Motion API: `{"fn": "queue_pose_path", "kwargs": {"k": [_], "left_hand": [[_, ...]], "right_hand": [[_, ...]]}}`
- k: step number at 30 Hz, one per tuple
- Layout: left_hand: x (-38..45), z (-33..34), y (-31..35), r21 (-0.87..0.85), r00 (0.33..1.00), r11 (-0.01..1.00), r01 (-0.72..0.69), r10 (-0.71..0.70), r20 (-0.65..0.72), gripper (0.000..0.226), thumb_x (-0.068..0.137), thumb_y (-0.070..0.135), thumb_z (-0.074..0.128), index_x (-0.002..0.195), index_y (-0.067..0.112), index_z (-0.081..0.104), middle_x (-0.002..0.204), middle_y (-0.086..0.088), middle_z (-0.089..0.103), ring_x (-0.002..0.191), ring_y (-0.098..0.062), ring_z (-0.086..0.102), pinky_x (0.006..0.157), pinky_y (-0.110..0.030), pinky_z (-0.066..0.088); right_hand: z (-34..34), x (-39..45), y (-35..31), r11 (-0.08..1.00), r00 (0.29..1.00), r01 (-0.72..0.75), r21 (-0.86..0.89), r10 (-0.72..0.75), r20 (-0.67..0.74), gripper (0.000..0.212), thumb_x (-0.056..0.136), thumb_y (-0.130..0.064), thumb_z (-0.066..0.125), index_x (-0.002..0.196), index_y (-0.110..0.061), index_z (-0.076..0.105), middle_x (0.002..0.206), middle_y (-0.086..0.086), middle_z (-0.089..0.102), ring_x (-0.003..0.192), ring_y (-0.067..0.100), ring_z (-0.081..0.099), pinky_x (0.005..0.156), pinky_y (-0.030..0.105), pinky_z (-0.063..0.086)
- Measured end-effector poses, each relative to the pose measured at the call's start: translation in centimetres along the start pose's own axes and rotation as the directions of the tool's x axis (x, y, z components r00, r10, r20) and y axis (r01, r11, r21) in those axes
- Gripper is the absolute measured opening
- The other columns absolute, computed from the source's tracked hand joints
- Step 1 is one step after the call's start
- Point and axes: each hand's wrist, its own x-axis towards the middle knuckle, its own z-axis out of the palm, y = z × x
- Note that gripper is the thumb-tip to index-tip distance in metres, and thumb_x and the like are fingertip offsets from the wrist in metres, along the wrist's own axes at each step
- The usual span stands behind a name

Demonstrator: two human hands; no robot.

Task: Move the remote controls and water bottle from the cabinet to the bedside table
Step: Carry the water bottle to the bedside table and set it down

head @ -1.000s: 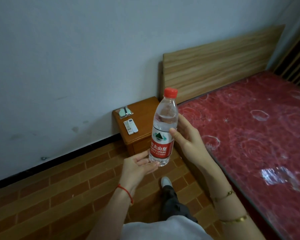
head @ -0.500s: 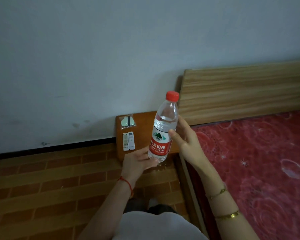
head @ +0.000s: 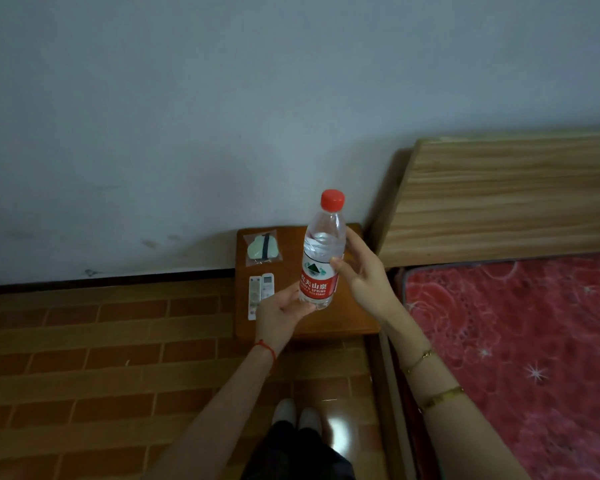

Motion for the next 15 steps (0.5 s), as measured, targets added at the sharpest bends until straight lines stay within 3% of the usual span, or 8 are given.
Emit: {"fn": "queue_pose_path", "kwargs": {"k": [2,4,6,8,12,15], "left_hand": [[3.2,0.2,-1.5,0.012,1.0,1.0,-0.001,0.001,-0.011,0.05,0.082,0.014,0.073,0.129,0.023,0.059,0.13,0.002,0.065,0.119,-0.01,0.058,0.093,-0.017,0.042],[6.4,0.6,-3.4,0.008,0.999,1.0,-0.005,0.006,-0.039,0.051,0.081,0.013,0.074,0.129,0.022,0.06,0.125,0.003,0.067,0.103,0.003,0.061,0.085,-0.01,0.047],[9.7,0.9,-5.7,0.007,0.997,1.0,0.0,0.001,-0.072,0.051,0.079,0.013,0.076,0.127,0.023,0.061,0.118,0.007,0.07,0.096,0.01,0.06,0.091,-0.02,0.052],[12.9,1.4,-8.3,0.041,0.994,0.999,0.005,0.0,-0.106,0.052,0.077,0.015,0.077,0.126,0.025,0.062,0.117,0.008,0.071,0.1,0.004,0.063,0.095,-0.029,0.053],[18.5,2.6,-13.5,0.122,0.989,0.993,-0.005,0.023,-0.149,0.053,0.076,0.015,0.078,0.125,0.022,0.062,0.123,0.007,0.067,0.093,0.005,0.06,0.075,-0.01,0.048],[21.9,3.5,-17.4,0.215,0.984,0.976,-0.027,0.064,-0.169,0.051,0.076,0.019,0.078,0.125,0.02,0.063,0.119,0.007,0.069,0.09,0.004,0.059,0.073,-0.007,0.044]], "right_hand": [[0.5,2.6,2.3,1.0,1.0,-0.023,-0.01,0.024,0.012,0.054,0.096,-0.01,0.056,0.146,-0.019,0.038,0.135,-0.015,0.053,0.121,-0.012,0.05,0.095,0.014,0.048],[1.0,5.0,5.2,0.999,0.999,-0.031,-0.019,0.032,0.042,0.055,0.095,-0.008,0.057,0.147,-0.017,0.038,0.14,-0.01,0.053,0.127,-0.005,0.049,0.099,0.018,0.048],[1.4,7.2,8.4,0.999,0.996,-0.028,-0.035,0.031,0.08,0.056,0.095,-0.005,0.057,0.146,-0.019,0.039,0.139,-0.012,0.052,0.129,-0.002,0.048,0.1,0.016,0.046],[2.0,9.2,11.9,0.998,0.994,-0.039,-0.048,0.044,0.101,0.058,0.094,-0.003,0.058,0.146,-0.019,0.038,0.14,-0.014,0.052,0.131,-0.001,0.048,0.099,0.013,0.044],[3.2,11.9,18.7,0.996,0.988,-0.07,-0.053,0.076,0.134,0.062,0.092,0.003,0.058,0.147,-0.014,0.037,0.141,-0.01,0.053,0.132,0.0,0.048,0.103,0.016,0.044],[4.0,13.5,23.2,0.995,0.983,-0.081,-0.06,0.089,0.158,0.062,0.091,0.005,0.058,0.146,-0.015,0.039,0.142,-0.008,0.053,0.133,0.004,0.048,0.105,0.023,0.045]]}}
